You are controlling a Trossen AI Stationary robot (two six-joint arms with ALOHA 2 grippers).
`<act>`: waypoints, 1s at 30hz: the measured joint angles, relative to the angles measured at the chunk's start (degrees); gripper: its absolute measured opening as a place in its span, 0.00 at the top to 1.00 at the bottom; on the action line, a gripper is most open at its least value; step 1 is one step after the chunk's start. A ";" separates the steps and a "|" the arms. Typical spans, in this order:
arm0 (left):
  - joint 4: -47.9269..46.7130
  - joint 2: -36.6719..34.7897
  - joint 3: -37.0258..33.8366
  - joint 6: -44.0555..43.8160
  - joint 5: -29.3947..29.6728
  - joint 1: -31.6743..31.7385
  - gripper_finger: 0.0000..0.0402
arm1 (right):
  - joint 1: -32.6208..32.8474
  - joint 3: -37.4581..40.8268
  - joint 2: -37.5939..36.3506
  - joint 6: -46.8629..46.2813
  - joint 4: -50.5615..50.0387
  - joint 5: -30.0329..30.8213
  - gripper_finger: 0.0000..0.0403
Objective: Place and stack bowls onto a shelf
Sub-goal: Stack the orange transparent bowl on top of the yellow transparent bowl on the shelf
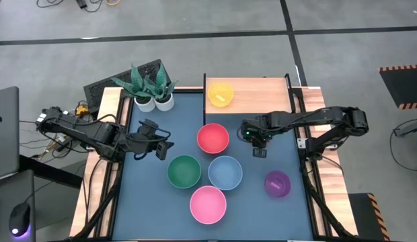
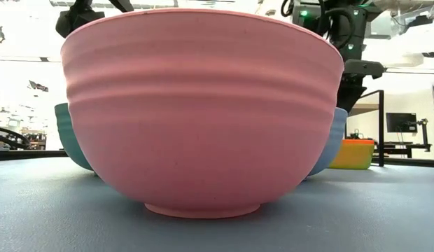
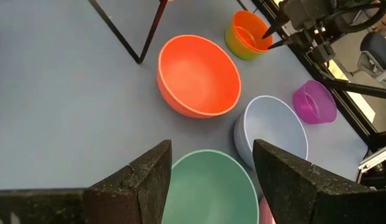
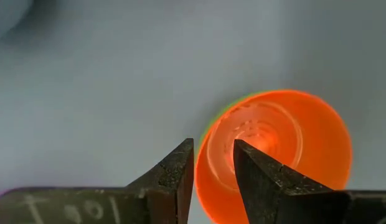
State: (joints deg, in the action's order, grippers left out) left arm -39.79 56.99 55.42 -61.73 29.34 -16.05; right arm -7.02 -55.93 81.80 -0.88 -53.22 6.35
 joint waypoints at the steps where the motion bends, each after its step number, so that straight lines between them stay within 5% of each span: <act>1: -0.21 0.00 0.00 0.00 0.00 0.00 0.48 | -0.28 0.38 0.00 -0.35 0.38 -0.07 0.66; 30: -0.80 0.00 0.00 -0.79 -0.02 0.01 0.48 | -1.12 7.59 0.07 -3.57 6.79 -0.85 0.66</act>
State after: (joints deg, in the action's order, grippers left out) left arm -40.60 56.99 55.42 -62.52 29.32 -16.04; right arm -8.14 -48.34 81.87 -4.45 -46.43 5.50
